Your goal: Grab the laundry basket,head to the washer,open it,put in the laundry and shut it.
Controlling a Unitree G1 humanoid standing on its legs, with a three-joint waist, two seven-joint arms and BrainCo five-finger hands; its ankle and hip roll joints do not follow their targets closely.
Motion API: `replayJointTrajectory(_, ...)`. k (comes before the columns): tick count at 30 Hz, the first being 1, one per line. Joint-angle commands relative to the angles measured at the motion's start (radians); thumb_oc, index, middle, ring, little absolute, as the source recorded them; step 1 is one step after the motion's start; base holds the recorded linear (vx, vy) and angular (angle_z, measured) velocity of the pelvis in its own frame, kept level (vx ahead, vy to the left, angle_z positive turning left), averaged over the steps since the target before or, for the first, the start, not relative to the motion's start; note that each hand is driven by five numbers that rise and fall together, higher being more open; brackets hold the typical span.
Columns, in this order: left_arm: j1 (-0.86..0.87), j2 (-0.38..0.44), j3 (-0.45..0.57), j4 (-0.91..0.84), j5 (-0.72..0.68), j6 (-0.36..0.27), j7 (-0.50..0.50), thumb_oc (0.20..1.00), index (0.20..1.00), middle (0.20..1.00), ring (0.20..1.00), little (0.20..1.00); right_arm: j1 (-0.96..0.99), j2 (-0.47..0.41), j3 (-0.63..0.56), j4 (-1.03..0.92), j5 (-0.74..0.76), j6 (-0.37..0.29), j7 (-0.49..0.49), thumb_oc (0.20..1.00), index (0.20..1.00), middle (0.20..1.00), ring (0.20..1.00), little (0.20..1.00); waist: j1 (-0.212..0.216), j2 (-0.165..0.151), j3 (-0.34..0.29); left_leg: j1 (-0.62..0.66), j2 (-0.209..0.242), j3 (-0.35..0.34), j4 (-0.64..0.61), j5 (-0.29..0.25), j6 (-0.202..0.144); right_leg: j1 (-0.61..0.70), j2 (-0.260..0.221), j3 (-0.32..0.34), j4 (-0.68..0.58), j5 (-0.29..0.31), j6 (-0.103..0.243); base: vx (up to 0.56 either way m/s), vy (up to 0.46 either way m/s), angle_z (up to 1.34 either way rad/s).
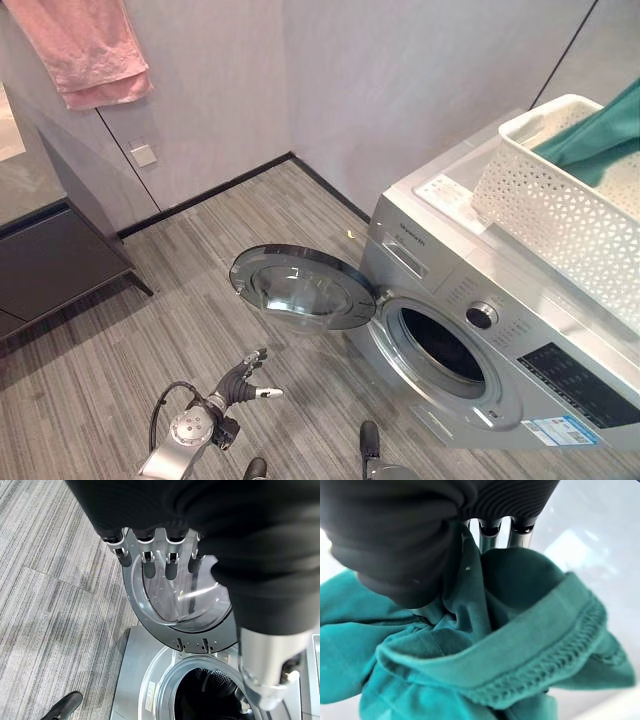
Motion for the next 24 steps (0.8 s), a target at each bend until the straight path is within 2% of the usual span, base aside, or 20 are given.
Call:
replayJointTrajectory(1,-0.041,0.055,-0.028,-0.014,0.000,-0.043,0.036,1.000,1.000,1.000,1.000,1.000,-0.066,-0.080,-0.009,-0.075,0.064,-0.059,-0.095,0.200,0.200,0.200,0.200,0.200,0.017,-0.050,-0.057,0.072,-0.027,0.022,-0.011,0.104,0.054,0.024,-0.039,-0.034,0.120,-0.177,0.020,0.01,0.026,0.20)
replayJointTrajectory(4,-0.040,0.047,-0.026,-0.009,0.003,-0.043,0.041,1.000,1.000,1.000,1.000,1.000,-0.030,-0.094,-0.050,-0.154,0.063,-0.070,-0.123,0.200,0.200,0.200,0.200,0.200,0.013,-0.052,-0.062,0.075,-0.031,0.020,-0.012,0.094,0.057,0.026,-0.040,-0.031,0.118,-0.175,0.022,0.01,0.016,0.06)
replayJointTrajectory(8,-0.041,0.027,-0.022,0.013,0.028,-0.051,0.054,1.000,1.000,1.000,1.000,1.000,0.145,-0.117,-0.228,-0.363,0.029,-0.095,-0.189,0.200,0.200,0.200,0.200,0.200,-0.001,-0.054,-0.071,0.084,-0.040,0.029,-0.012,0.065,0.068,0.029,-0.045,-0.022,0.115,-0.167,0.025,-0.01,0.032,-0.03)
replayJointTrajectory(10,-0.041,0.027,-0.022,0.013,0.030,-0.052,0.057,1.000,1.000,1.000,1.000,1.000,0.173,-0.115,-0.261,-0.386,0.029,-0.102,-0.199,0.200,0.200,0.200,0.200,0.200,-0.003,-0.057,-0.072,0.086,-0.042,0.032,-0.012,0.060,0.071,0.029,-0.045,-0.020,0.115,-0.164,0.025,0.00,0.024,-0.05)
replayJointTrajectory(11,-0.043,0.023,-0.018,0.019,0.036,-0.053,0.063,1.000,1.000,1.000,1.000,1.000,0.249,-0.117,-0.338,-0.460,0.016,-0.107,-0.211,0.200,0.200,0.200,0.200,0.200,-0.009,-0.058,-0.073,0.094,-0.047,0.040,-0.011,0.048,0.077,0.028,-0.045,-0.012,0.118,-0.161,0.028,-0.01,0.037,-0.04)
replayJointTrajectory(15,-0.043,0.010,-0.012,0.026,0.051,-0.055,0.070,1.000,1.000,1.000,1.000,1.000,0.406,-0.105,-0.499,-0.596,-0.003,-0.129,-0.233,0.200,0.200,0.200,0.200,0.200,-0.025,-0.053,-0.077,0.111,-0.057,0.056,-0.009,0.023,0.092,0.026,-0.047,0.010,0.125,-0.156,0.031,0.01,0.037,-0.17)
replayJointTrajectory(24,-0.041,0.006,-0.006,0.030,0.072,-0.048,0.076,1.000,1.000,1.000,1.000,1.000,0.618,-0.064,-0.721,-0.777,0.048,-0.171,-0.235,0.200,0.200,0.200,0.200,0.200,-0.045,-0.058,-0.083,0.134,-0.067,0.080,0.000,-0.005,0.109,0.018,-0.045,0.052,0.135,-0.155,0.036,0.01,0.020,-0.18)
